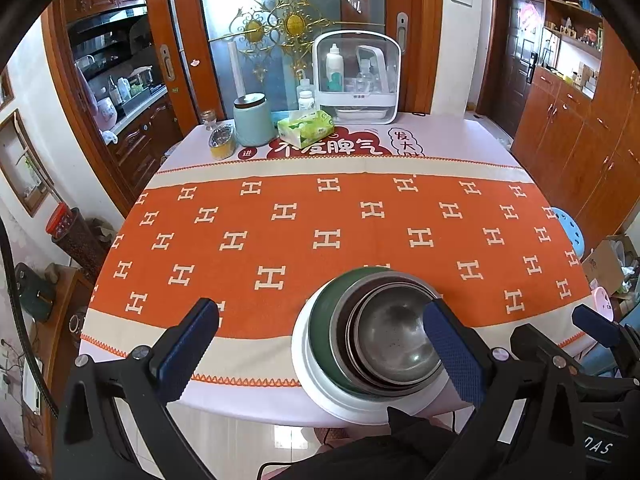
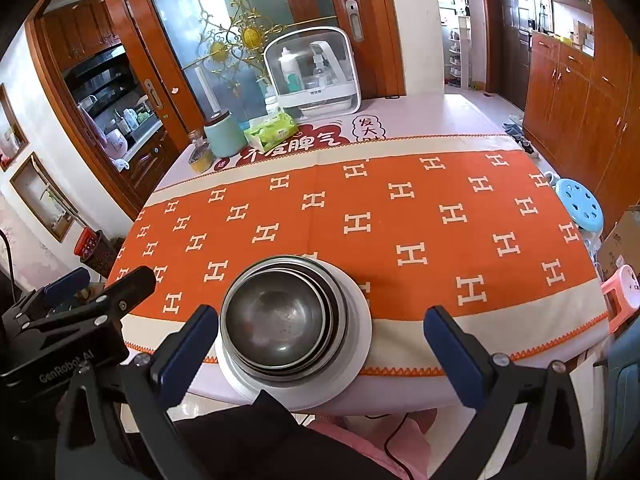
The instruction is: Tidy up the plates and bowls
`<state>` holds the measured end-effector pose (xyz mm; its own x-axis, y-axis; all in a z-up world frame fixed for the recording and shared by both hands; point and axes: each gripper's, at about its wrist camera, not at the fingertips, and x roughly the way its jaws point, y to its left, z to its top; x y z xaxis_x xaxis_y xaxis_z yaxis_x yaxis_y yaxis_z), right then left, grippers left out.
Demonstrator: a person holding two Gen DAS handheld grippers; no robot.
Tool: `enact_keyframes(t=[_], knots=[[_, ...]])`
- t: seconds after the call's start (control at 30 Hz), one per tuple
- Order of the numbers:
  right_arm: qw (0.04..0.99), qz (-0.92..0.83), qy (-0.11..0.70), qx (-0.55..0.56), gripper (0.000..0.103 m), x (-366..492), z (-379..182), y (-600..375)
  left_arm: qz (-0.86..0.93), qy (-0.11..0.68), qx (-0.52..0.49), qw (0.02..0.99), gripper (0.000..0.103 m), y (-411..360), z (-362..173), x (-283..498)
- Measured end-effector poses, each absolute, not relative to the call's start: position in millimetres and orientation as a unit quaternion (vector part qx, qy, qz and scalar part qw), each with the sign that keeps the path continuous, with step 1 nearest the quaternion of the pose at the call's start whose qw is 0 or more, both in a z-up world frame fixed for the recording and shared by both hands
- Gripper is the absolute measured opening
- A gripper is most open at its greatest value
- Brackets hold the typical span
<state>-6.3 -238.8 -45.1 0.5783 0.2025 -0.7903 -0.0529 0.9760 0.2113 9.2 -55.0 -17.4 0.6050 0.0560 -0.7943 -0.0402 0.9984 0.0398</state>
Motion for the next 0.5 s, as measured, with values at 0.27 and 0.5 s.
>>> enact_keyframes(t=[0.27, 0.5], knots=[[0.879, 0.072, 0.463, 0.084, 0.103, -1, -48, -244, 0.026, 0.453, 0.004, 0.891, 0.102, -58, -22, 15], [0.879, 0.081, 0.462, 0.081, 0.103, 4, -49, -248, 0.036, 0.455, -0.002, 0.890, 0.102, -66, -22, 20]])
